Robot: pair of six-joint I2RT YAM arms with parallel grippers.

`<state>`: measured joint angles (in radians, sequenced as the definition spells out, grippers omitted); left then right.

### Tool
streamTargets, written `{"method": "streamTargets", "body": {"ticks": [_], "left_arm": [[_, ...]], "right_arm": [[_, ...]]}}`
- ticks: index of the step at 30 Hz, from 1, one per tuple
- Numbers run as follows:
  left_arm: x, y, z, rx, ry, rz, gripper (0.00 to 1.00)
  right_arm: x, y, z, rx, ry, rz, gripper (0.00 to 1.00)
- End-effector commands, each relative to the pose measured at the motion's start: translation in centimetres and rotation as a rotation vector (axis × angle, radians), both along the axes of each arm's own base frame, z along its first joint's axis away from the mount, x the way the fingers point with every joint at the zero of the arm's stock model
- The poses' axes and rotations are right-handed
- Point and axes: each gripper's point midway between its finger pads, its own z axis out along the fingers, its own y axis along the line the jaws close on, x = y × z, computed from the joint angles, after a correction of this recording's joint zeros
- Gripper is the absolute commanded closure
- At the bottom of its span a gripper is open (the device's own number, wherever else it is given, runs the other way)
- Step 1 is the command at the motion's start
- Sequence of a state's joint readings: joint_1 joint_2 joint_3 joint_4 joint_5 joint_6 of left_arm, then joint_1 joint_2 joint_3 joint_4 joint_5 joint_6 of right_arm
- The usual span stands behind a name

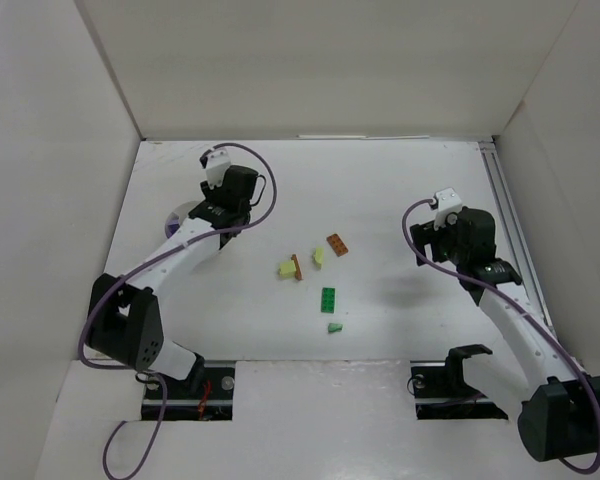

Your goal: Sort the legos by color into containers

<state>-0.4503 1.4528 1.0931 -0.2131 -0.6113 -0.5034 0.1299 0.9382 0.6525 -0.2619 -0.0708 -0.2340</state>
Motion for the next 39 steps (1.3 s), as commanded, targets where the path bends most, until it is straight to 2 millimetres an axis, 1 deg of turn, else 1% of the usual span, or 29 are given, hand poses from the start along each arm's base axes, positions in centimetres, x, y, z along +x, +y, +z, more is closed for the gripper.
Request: {"method": "streamTargets", "body": {"ticks": [1,2,3,4,5,6,7,8,9,11,12,13,16,17,18,20,21,23,26,27,28,30,31,32,33,34,36,39], "left_arm": [[0.0,3.1,1.9,0.044,-0.058,0.141,0.78],[0.0,3.8,1.2,0.063,-0.036,0.162,0.78],[0.3,4.6,1.4,0.074,-0.042,0.189,0.78],[0.4,4.6,0.9,0.079,-0.031,0.189,0.78],[0.5,5.2,0.9,0.094,-0.024,0.211,0.78],[0.6,5.3,0.0,0.112,-0.002,0.216,0.78],[0.8,5.8,-0.1,0.113,0.0,0.24,0.78],[1.1,5.8,0.0,0.119,-0.003,0.248,0.78],[1.1,6.1,-0.9,0.126,0.022,0.261,0.78],[1.2,6.2,-1.2,0.141,0.034,0.268,0.78],[1.2,6.2,-0.9,0.136,0.034,0.273,0.78],[1.3,6.2,-1.3,0.141,0.044,0.272,0.78],[1.3,6.2,-1.3,0.141,0.044,0.272,0.74],[1.4,6.2,-1.2,0.137,0.036,0.273,0.72],[1.1,6.3,-1.2,0.144,0.041,0.268,0.69],[1.1,6.3,-1.2,0.144,0.041,0.268,0.65],[1.3,6.1,-0.8,0.136,0.03,0.258,0.65],[1.1,6.1,-1.0,0.133,0.03,0.246,0.65],[1.4,6.0,-0.4,0.137,0.009,0.234,0.65],[1.2,6.1,-0.7,0.141,0.017,0.233,0.65],[1.2,6.1,-0.4,0.144,0.013,0.229,0.65],[1.2,6.1,-0.4,0.144,0.012,0.229,0.65],[1.3,6.3,0.3,0.149,-0.009,0.238,0.65],[0.9,6.8,0.1,0.17,-0.005,0.255,0.65],[0.8,6.8,0.3,0.164,-0.016,0.256,0.65],[0.9,7.0,0.9,0.162,-0.038,0.268,0.65],[0.6,7.4,0.5,0.182,-0.036,0.285,0.65],[0.7,7.4,1.0,0.171,-0.056,0.288,0.65]], "right_arm": [[1.1,-0.1,1.7,-0.002,-0.052,0.005,0.08],[1.2,-0.1,1.4,-0.003,-0.043,0.005,0.08],[1.4,-0.2,1.9,-0.006,-0.054,-0.003,0.08],[1.2,-0.3,1.7,-0.008,-0.045,-0.003,0.08],[1.2,-0.3,1.7,-0.008,-0.045,-0.003,0.08],[1.2,-0.3,1.7,-0.008,-0.045,-0.003,0.08],[1.3,-0.4,1.7,-0.012,-0.046,-0.01,0.08],[1.3,-0.4,1.7,-0.012,-0.046,-0.011,0.08],[1.3,-0.4,1.7,-0.012,-0.046,-0.011,0.08],[1.3,-0.6,1.7,-0.017,-0.046,-0.018,0.08],[1.1,-0.6,1.6,-0.018,-0.037,-0.018,0.08],[1.1,-0.6,1.6,-0.018,-0.037,-0.018,0.08],[1.1,-0.6,1.8,-0.017,-0.046,-0.019,0.08],[1.1,-0.6,1.8,-0.017,-0.046,-0.019,0.08],[0.9,-0.6,1.4,-0.018,-0.037,-0.018,0.08],[0.9,-0.6,1.4,-0.018,-0.037,-0.018,0.08],[0.9,-0.7,1.7,-0.025,-0.048,-0.014,0.08],[0.9,-0.7,1.7,-0.025,-0.048,-0.014,0.08],[0.9,-0.7,1.7,-0.025,-0.048,-0.014,0.08],[0.9,-0.7,1.7,-0.025,-0.048,-0.014,0.08],[0.9,-0.7,1.7,-0.025,-0.048,-0.014,0.08],[0.9,-0.7,1.7,-0.025,-0.048,-0.014,0.08],[0.9,-0.7,2.0,-0.023,-0.057,-0.014,0.08],[0.9,-0.7,2.0,-0.023,-0.057,-0.014,0.08],[0.7,-0.7,1.6,-0.025,-0.048,-0.014,0.08],[0.7,-0.7,1.8,-0.023,-0.057,-0.014,0.08],[0.7,-0.7,1.8,-0.023,-0.057,-0.014,0.08],[0.7,-0.7,1.8,-0.023,-0.057,-0.014,0.08]]}}
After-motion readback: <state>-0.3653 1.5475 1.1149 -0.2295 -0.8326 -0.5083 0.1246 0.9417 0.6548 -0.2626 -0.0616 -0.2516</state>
